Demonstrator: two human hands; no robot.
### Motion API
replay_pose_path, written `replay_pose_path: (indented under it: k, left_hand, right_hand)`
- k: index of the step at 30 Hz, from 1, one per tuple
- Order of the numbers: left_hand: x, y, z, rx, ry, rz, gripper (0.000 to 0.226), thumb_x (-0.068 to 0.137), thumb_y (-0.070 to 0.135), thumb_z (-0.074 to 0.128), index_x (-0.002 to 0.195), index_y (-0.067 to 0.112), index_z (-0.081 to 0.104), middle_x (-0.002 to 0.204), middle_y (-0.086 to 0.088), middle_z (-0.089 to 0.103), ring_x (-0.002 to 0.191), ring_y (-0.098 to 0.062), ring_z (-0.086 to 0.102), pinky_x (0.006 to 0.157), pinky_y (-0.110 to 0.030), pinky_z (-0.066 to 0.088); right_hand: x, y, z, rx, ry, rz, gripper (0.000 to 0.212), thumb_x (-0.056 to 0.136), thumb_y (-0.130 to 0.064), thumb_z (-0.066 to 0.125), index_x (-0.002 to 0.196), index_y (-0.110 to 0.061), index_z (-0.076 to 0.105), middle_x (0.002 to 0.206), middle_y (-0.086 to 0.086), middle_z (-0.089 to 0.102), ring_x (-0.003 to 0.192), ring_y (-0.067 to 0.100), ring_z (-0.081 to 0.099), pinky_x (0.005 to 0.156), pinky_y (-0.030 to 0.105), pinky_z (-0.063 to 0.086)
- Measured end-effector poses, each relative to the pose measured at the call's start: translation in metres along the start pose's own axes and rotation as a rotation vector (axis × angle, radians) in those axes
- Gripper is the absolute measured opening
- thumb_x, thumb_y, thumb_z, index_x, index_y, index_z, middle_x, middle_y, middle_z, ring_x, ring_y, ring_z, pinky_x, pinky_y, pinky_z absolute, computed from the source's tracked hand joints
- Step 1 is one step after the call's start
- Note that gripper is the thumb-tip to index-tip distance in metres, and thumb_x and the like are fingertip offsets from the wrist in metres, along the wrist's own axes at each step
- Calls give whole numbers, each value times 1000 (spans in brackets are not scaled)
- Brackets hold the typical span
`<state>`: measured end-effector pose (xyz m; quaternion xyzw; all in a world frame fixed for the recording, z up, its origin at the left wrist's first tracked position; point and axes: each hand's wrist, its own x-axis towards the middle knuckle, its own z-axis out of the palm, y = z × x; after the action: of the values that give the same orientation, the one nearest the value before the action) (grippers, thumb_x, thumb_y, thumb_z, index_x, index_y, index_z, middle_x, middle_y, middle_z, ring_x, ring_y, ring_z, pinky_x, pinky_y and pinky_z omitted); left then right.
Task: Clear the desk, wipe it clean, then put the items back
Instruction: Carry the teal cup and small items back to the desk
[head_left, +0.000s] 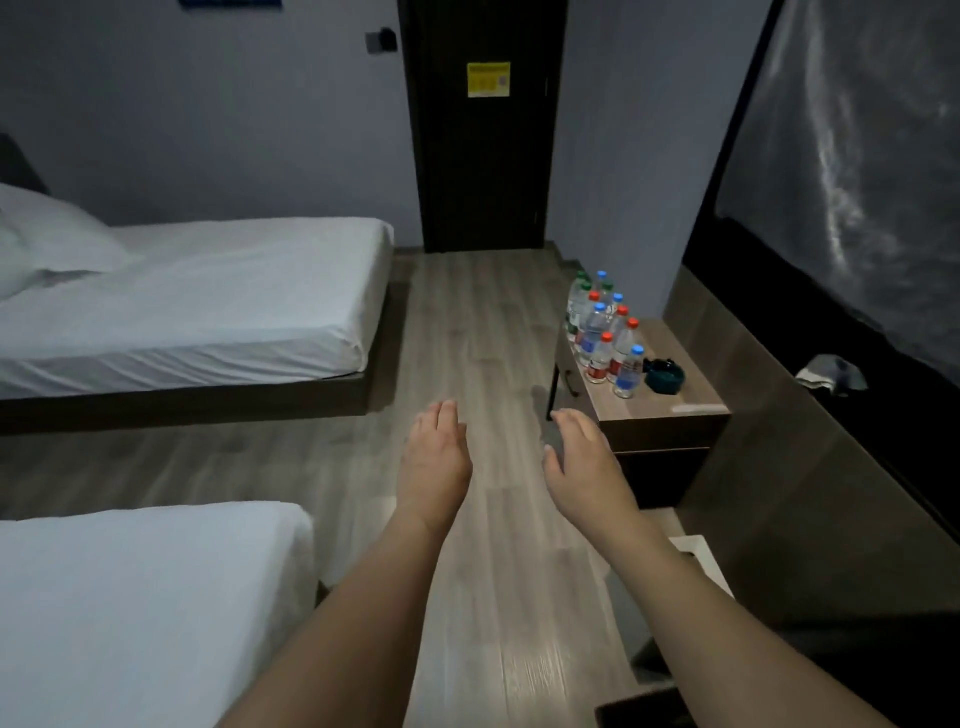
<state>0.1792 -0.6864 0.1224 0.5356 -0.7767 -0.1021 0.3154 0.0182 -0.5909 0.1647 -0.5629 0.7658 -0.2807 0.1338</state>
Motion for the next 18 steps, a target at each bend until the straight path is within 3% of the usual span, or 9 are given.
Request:
replay_pose_path:
  k: [6,18]
  left_hand:
    - [88,-31,44,31,-95,-7,35,100,19,43,132,5,49,133,-12,52,120,-27,48,102,-38,39]
    - [314,-41,111,99,-107,0,37,101,22,41,134,8,48,134,-9,51,124,-26,47,106,-39,39]
  right_hand:
    - [103,14,28,-19,-53,38,51,99,-23,50,147,-18,34,152,-2,34,141,13,29,114,28,26]
    - [344,38,34,-17,-18,-3,49,98,-21,49,145,-12,38,150,2,36,139,16,32,114,27,23]
